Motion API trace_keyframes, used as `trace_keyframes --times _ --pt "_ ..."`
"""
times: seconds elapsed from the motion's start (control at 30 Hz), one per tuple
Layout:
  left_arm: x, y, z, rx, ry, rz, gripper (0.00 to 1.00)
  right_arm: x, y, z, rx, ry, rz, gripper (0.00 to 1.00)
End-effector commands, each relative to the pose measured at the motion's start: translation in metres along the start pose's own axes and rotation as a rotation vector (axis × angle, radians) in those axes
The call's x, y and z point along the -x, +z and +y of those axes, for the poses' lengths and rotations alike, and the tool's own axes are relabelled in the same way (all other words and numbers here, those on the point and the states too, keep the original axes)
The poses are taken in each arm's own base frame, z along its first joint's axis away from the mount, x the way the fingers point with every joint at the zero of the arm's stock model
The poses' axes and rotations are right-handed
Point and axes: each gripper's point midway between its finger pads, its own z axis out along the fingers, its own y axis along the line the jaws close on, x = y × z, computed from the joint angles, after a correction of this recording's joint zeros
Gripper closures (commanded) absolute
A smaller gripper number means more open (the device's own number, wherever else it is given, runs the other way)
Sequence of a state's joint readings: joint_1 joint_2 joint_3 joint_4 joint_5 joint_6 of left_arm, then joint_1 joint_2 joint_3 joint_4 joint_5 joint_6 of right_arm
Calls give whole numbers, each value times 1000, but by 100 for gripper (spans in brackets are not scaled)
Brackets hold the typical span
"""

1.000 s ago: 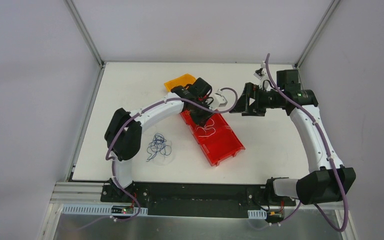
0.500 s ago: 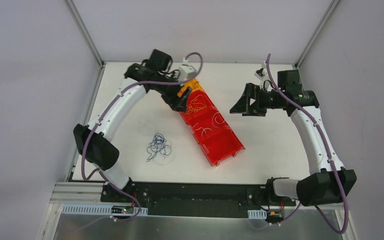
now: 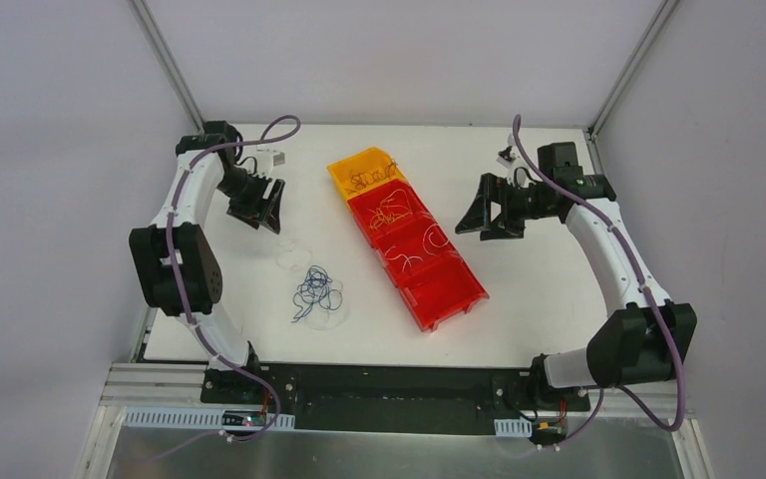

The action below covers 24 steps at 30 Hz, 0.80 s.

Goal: Untangle the cables

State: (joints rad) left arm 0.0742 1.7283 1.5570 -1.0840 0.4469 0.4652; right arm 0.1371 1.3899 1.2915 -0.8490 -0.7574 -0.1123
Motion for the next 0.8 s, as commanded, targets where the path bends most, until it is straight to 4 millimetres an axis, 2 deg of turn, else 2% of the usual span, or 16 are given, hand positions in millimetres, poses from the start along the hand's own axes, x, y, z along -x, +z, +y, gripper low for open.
trace_keyframes --times 0.0,0.03,0.23,0.33,0.37,0.4,0.43,0.47,0.5,0.6,0.77 --pt "-8 12 15 19 -6 31 36 4 2 3 3 -12 -18 9" --pt "-14 33 18 -27 -23 75 36 3 2 2 0 -11 -17 9" --pt "-16 81 23 -83 23 104 35 2 1 4 9 -7 -12 9" --pt "-9 99 21 -65 56 117 40 2 0 5 9 -5 -10 9" --pt "-8 102 22 -53 65 128 47 3 0 5 8 -9 -13 9" --pt "-7 103 25 -34 65 137 60 3 -1 6 6 -12 -14 9" --pt "-3 102 20 -26 83 145 78 2 -2 6 6 -14 -16 9" --pt "2 95 17 -20 90 134 93 2 -4 7 4 -19 -18 9" --pt "10 82 14 -10 88 103 100 1 -5 8 5 -23 -19 9" --pt "42 22 -3 24 106 -62 100 1 -8 12 16 -38 -33 9" --pt "83 -99 -50 100 158 -387 100 4 -12 23 51 -57 -54 9"
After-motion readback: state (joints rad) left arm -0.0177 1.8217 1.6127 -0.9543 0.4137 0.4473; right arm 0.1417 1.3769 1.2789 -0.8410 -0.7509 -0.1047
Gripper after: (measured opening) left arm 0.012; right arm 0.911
